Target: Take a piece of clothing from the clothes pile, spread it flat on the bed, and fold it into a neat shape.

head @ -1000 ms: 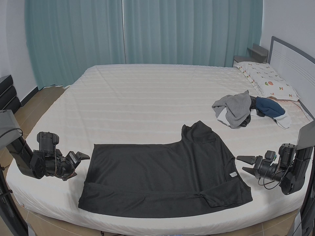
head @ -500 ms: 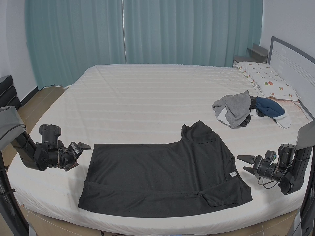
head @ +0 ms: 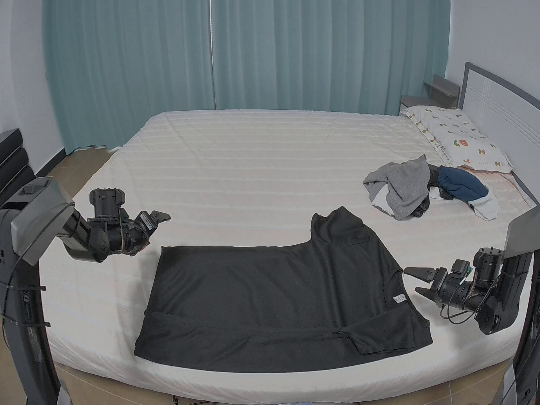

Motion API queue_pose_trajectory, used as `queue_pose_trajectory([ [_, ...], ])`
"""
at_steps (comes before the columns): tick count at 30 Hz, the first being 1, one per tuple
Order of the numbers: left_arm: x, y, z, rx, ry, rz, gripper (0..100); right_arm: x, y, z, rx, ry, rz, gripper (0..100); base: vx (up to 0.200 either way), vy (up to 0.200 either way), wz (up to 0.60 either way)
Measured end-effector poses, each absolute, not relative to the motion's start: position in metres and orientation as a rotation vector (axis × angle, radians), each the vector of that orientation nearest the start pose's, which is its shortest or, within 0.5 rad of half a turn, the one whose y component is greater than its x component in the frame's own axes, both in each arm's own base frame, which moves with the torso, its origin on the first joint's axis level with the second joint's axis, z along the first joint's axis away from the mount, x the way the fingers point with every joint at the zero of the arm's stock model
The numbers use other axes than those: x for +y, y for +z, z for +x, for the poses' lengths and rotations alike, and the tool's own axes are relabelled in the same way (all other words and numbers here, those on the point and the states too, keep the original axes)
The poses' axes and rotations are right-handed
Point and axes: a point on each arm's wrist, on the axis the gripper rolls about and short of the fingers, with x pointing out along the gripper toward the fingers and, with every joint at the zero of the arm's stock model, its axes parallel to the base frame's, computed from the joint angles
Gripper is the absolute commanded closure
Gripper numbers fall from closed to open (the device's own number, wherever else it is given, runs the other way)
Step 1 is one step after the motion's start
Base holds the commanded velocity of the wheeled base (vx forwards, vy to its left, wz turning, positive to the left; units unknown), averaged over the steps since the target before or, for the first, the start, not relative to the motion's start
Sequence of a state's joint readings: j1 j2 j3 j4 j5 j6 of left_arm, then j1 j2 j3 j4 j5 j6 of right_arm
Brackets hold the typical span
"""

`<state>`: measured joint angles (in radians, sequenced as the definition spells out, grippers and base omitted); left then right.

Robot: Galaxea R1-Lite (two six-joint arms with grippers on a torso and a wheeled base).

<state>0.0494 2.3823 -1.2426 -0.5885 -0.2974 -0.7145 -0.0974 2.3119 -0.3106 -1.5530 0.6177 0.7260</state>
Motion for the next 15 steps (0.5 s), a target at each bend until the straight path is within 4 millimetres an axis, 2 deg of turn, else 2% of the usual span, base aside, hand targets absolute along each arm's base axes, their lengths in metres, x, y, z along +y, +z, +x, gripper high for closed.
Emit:
queue_pose_trajectory([
  [4,0.014,0.004,0.463,0.618,-0.077,-0.714,0,-0.015,-0.014,0.289,0.600,0.337,0.863,0,0.000,0.000,0.00],
  [7,0.015,-0.011,0.468,0.629,-0.084,-0.693,0,-0.015,-0.015,0.291,0.599,0.335,0.872,0,0.000,0.000,0.00],
  [13,0.014,-0.026,0.472,0.640,-0.085,-0.693,0,-0.015,-0.018,0.292,0.606,0.330,0.880,0,0.000,0.000,0.00],
  [14,0.014,-0.027,0.473,0.639,-0.085,-0.693,100,-0.015,-0.018,0.292,0.606,0.330,0.880,0,0.000,0.000,0.00],
  [15,0.014,-0.028,0.473,0.638,-0.086,-0.693,100,-0.016,-0.018,0.292,0.606,0.329,0.881,0,0.000,0.000,0.00],
])
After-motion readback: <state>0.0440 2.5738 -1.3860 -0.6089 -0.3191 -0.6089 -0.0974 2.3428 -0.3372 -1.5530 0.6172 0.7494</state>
